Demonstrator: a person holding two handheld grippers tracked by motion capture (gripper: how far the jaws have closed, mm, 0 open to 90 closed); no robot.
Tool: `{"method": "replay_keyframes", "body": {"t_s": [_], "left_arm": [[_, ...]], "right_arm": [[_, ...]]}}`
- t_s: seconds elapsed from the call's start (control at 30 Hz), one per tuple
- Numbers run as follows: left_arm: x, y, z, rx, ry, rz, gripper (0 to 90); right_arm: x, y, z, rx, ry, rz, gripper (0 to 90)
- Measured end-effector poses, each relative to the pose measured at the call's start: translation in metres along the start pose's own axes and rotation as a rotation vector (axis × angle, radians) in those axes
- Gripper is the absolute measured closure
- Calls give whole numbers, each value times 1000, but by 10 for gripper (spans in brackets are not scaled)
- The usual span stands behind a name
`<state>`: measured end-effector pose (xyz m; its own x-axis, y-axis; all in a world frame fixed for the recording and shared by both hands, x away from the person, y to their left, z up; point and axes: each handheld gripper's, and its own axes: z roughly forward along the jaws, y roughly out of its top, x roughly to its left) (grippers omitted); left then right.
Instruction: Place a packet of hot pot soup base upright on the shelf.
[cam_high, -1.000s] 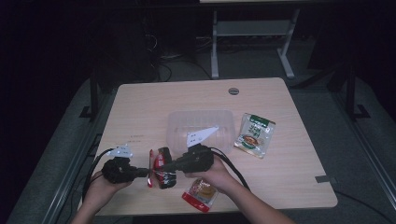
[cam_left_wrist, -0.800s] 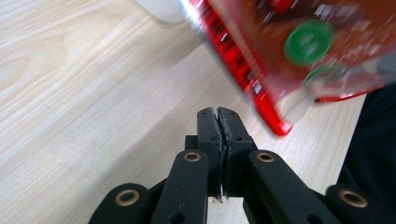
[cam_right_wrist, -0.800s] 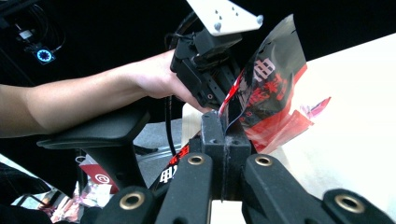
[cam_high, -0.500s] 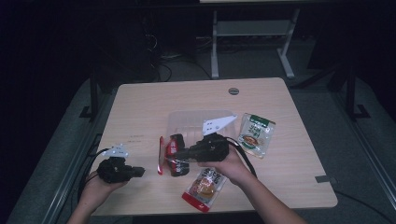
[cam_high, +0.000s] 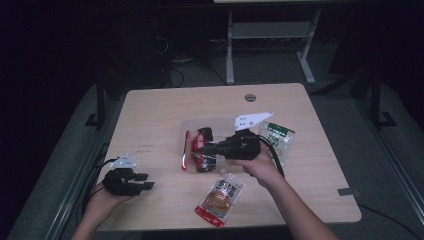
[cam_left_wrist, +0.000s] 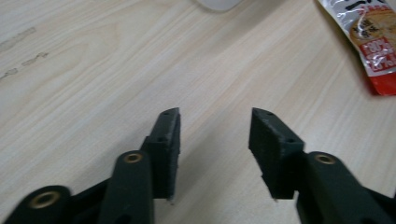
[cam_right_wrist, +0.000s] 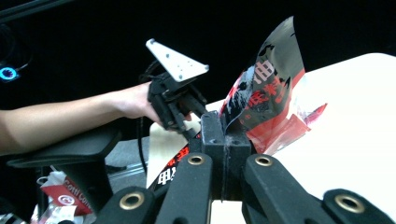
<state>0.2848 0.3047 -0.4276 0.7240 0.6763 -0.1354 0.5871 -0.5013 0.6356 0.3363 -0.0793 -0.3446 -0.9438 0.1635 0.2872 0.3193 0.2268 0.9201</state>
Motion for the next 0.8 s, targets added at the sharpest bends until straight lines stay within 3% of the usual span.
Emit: {"method": "replay_keyframes", "body": {"t_s": [0.03, 0.27, 0.8], "left_arm": [[0, 0, 0, 0, 5, 2, 464], [-1, 0, 2, -14, 30, 19, 329], [0, -2, 5, 5, 41, 30, 265]], "right_arm": [[-4, 0, -2, -2, -15, 9, 900], [-20, 2, -7, -17, -66, 27, 900], [-40, -6, -23, -3, -171, 54, 900]]}}
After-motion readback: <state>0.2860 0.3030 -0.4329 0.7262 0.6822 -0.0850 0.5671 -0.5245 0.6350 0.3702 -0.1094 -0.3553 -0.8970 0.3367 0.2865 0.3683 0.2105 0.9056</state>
